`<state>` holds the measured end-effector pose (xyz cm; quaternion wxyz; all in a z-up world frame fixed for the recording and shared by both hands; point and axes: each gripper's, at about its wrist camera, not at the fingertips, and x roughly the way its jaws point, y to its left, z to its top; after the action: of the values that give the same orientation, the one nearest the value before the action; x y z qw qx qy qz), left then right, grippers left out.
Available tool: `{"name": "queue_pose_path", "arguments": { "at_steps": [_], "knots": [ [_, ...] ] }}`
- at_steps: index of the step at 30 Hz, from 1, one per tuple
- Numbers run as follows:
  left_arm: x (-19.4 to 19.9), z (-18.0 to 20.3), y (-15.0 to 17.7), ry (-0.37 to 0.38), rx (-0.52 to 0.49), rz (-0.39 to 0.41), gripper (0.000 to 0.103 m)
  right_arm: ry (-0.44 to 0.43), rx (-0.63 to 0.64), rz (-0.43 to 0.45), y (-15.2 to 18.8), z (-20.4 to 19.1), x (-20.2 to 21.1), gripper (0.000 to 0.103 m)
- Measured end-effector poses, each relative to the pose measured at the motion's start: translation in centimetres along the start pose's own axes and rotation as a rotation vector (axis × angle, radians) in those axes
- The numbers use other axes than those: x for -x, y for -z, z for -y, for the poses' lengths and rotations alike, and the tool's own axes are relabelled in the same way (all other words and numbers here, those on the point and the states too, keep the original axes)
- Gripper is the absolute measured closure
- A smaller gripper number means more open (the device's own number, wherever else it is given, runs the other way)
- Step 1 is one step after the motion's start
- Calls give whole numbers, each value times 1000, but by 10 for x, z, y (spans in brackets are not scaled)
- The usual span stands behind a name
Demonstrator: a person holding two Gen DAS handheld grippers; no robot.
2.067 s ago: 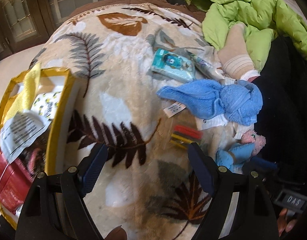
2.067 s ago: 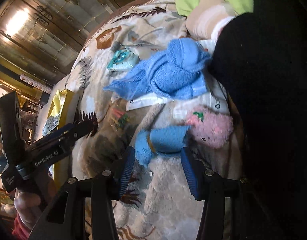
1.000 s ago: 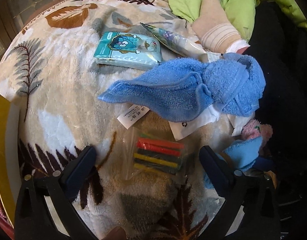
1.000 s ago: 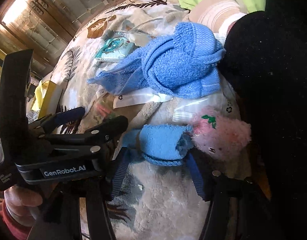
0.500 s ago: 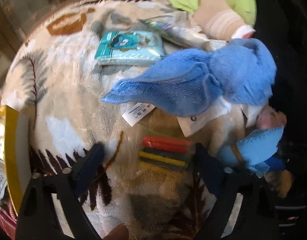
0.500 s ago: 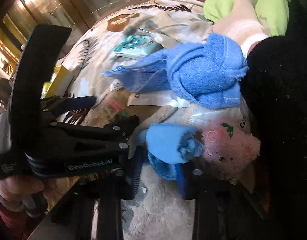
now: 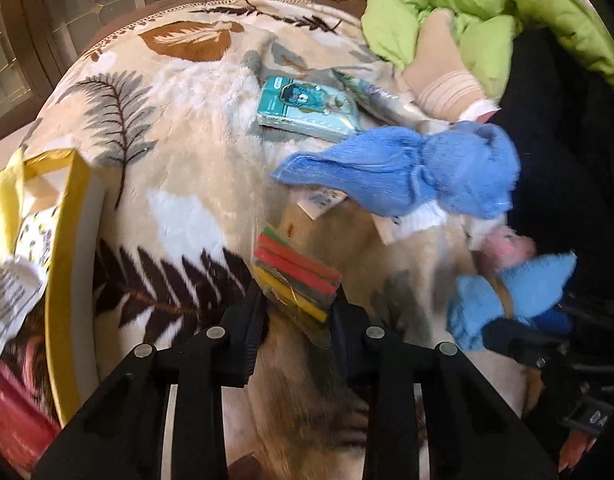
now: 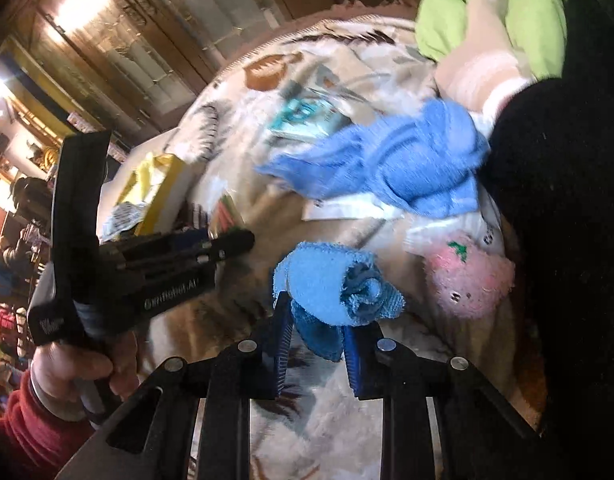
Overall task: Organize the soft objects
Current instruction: 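Grasp the clear bag of coloured sticks with the left gripper while the right gripper grasps a blue sock, then carry the stick bag and blue sock into the tray and open both grippers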
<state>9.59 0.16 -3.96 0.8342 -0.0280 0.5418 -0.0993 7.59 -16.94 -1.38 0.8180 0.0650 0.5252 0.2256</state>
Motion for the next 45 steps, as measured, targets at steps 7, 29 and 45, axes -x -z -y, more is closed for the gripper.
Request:
{"name": "queue_pose_path", "arguments": {
  "at_steps": [7,29,45],
  "knots": [
    [45,-6,12,35,19,59,75,-32,27,12,-4,-17,7,79],
    [138,-132,101,-128,257,112,75,-263,334,-129,-20,-180,-39,79],
    [129,-169,154,-221,365,52,75,-277,463,-352,16,-251,-121,75]
  ]
}}
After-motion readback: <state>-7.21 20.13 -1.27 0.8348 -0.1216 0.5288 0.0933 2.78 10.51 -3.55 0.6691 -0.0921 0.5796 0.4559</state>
